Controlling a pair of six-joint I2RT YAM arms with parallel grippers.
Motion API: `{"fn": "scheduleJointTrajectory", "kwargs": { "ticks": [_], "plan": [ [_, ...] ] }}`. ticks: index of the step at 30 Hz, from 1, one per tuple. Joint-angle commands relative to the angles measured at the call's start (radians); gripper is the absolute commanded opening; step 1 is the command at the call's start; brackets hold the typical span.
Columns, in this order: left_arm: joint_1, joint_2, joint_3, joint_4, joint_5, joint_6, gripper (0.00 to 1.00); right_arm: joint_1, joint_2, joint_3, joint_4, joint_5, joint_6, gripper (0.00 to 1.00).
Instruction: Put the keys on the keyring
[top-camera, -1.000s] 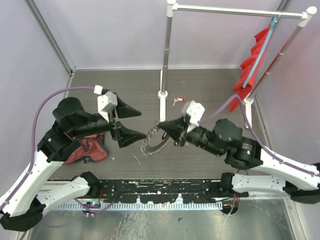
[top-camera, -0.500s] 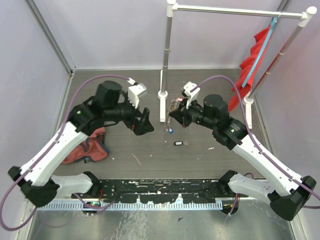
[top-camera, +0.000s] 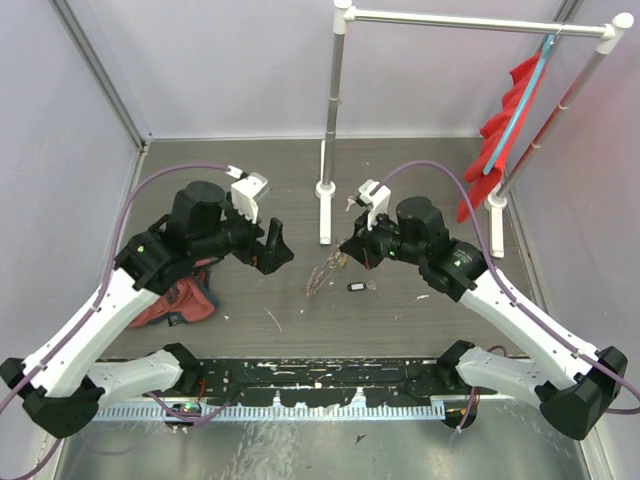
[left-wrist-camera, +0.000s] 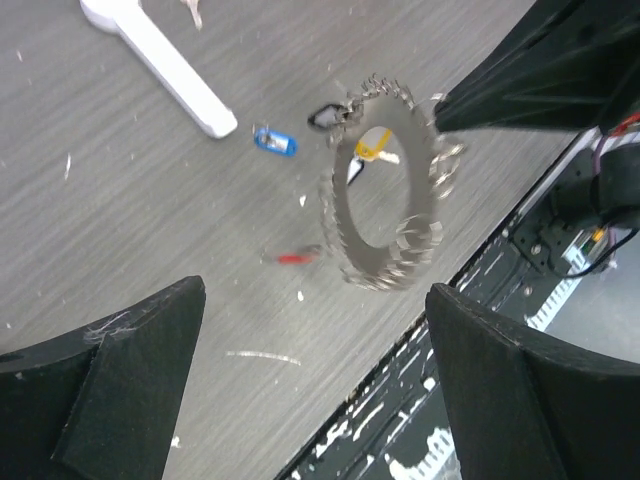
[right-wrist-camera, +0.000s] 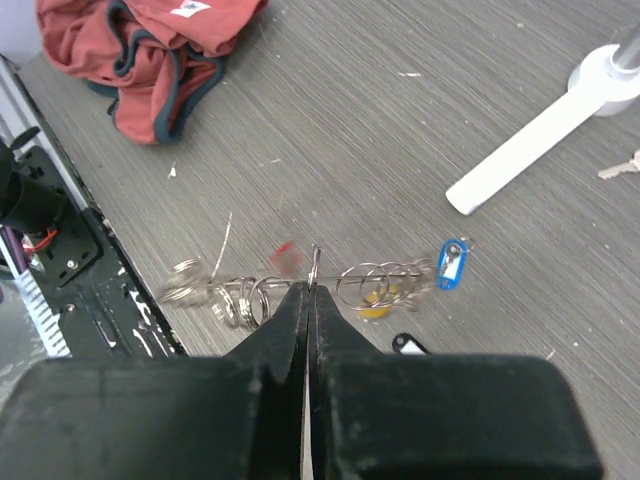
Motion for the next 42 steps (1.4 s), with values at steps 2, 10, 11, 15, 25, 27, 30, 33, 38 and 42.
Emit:
{"fn": "scheduleJointTrajectory", "kwargs": {
  "ticks": [2, 10, 11, 15, 25, 27, 30, 33, 38, 42],
  "plan": [
    [0.003, -0.024, 0.012, 0.094, 0.018, 0.014, 0.98, -0.001, -0.016, 0.053, -0.011, 0.084, 0.019, 0.01],
    [0.003, -0.056, 0.01, 0.17, 0.142, 0.055, 0.98, -0.001, -0.049, 0.086, -0.013, 0.029, 0.051, 0.01],
    [0.002, -0.073, -0.004, 0.197, 0.14, 0.049, 0.98, -0.001, -0.068, 0.076, 0.012, -0.006, 0.031, 0.01],
    [0.002, -0.154, -0.079, 0.328, 0.158, 0.07, 0.98, -0.001, -0.11, 0.05, 0.074, -0.052, -0.046, 0.01],
    [0.003, -0.136, -0.007, 0.392, 0.308, 0.157, 1.0, 0.0, -0.142, 0.036, 0.2, -0.238, -0.163, 0.01],
    [0.002, -0.122, 0.012, 0.397, 0.342, 0.157, 0.97, 0.0, -0.149, 0.038, 0.214, -0.267, -0.176, 0.01],
    [0.002, -0.098, 0.034, 0.397, 0.375, 0.161, 0.93, -0.002, -0.157, 0.037, 0.249, -0.314, -0.172, 0.01],
    [0.002, -0.096, 0.033, 0.423, 0.412, 0.163, 0.9, -0.001, -0.161, 0.041, 0.305, -0.375, -0.138, 0.01],
    [0.001, -0.113, 0.028, 0.471, 0.473, 0.159, 0.71, -0.001, -0.151, 0.067, 0.375, -0.464, -0.095, 0.01],
    [0.002, -0.117, 0.023, 0.527, 0.558, 0.126, 0.55, -0.001, -0.143, 0.083, 0.414, -0.516, -0.068, 0.01]
  ]
}}
